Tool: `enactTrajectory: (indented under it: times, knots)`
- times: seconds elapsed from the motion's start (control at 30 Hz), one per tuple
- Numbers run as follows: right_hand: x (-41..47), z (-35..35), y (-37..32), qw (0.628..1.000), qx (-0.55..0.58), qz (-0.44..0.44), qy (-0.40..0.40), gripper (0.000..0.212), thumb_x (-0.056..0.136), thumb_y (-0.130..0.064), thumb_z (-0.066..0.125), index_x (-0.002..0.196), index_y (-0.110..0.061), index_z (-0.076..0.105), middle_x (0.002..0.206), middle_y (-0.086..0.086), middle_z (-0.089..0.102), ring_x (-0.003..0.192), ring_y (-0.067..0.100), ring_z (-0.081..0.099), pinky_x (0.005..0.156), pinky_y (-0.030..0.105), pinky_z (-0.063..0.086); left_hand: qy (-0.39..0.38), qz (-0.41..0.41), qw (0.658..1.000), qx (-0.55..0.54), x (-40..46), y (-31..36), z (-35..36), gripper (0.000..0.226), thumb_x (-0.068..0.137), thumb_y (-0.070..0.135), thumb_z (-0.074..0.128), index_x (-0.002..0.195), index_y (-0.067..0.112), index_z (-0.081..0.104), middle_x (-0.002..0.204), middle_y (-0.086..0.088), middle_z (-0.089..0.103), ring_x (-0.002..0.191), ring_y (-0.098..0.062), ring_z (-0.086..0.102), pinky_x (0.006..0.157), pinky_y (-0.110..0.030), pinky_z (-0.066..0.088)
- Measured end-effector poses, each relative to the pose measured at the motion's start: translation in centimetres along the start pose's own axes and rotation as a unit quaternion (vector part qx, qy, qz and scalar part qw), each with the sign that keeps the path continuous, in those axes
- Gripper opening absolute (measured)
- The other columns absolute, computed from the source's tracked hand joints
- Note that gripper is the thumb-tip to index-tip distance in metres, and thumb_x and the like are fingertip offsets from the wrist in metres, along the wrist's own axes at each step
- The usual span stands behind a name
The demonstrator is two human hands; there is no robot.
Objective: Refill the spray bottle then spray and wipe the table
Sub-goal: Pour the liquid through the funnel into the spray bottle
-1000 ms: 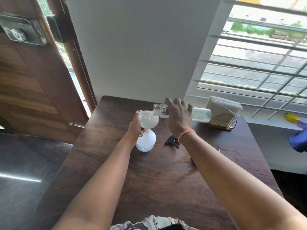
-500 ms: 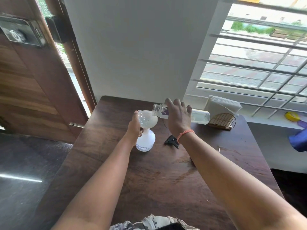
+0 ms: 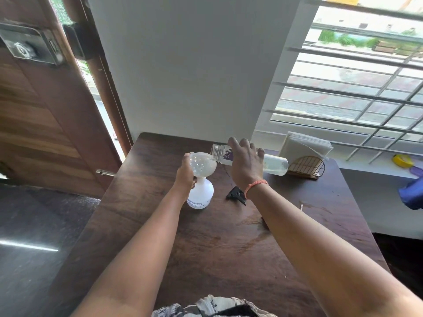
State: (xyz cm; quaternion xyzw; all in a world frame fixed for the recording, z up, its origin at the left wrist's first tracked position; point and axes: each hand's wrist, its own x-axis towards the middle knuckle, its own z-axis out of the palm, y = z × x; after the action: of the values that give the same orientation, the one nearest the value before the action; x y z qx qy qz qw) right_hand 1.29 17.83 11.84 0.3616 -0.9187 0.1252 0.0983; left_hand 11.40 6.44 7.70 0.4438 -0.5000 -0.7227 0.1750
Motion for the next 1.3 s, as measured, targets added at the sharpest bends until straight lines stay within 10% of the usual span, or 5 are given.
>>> enactTrajectory:
  times: [0.2, 0.37, 1.3]
  knots:
    - [0.1, 0.6, 0.0, 1.0, -0.008, 0.007, 0.005, 0.058, 0.068, -0.011, 0.073, 0.115, -0.029, 0.045, 0.104, 0.002, 0.051, 0.098, 0.028, 0.052, 0.097, 0.045, 0.034, 0.002, 0.004, 1.0, 0.003, -0.1, 0.0, 0.0, 0.043, 0.1, 0.051, 0.03, 0.117, 0.022, 0.057, 0.086, -0.002, 0.055, 0.056, -0.013, 0.042, 0.052, -0.024, 0.031]
    - [0.0, 0.4, 0.0, 1.0, 0.004, 0.004, 0.001, 0.056, 0.069, -0.002, 0.062, 0.115, -0.027, 0.045, 0.103, 0.004, 0.05, 0.097, 0.029, 0.051, 0.097, 0.045, 0.033, 0.008, 0.011, 1.0, 0.012, -0.2, 0.3, 0.1, 0.037, 0.1, 0.049, 0.033, 0.087, 0.024, 0.057, 0.081, 0.0, 0.054, 0.064, -0.014, 0.043, 0.057, -0.027, 0.032]
    - [0.2, -0.6, -0.7, 1.0, 0.018, -0.001, -0.001, 0.053, 0.072, 0.001, 0.053, 0.118, -0.024, 0.046, 0.106, 0.006, 0.05, 0.1, 0.031, 0.05, 0.097, 0.045, 0.031, -0.003, -0.014, 0.999, 0.049, 0.4, 0.9, -0.1, 0.054, 0.097, 0.055, 0.033, 0.119, 0.014, 0.06, 0.091, -0.003, 0.059, 0.065, -0.014, 0.047, 0.061, -0.027, 0.039]
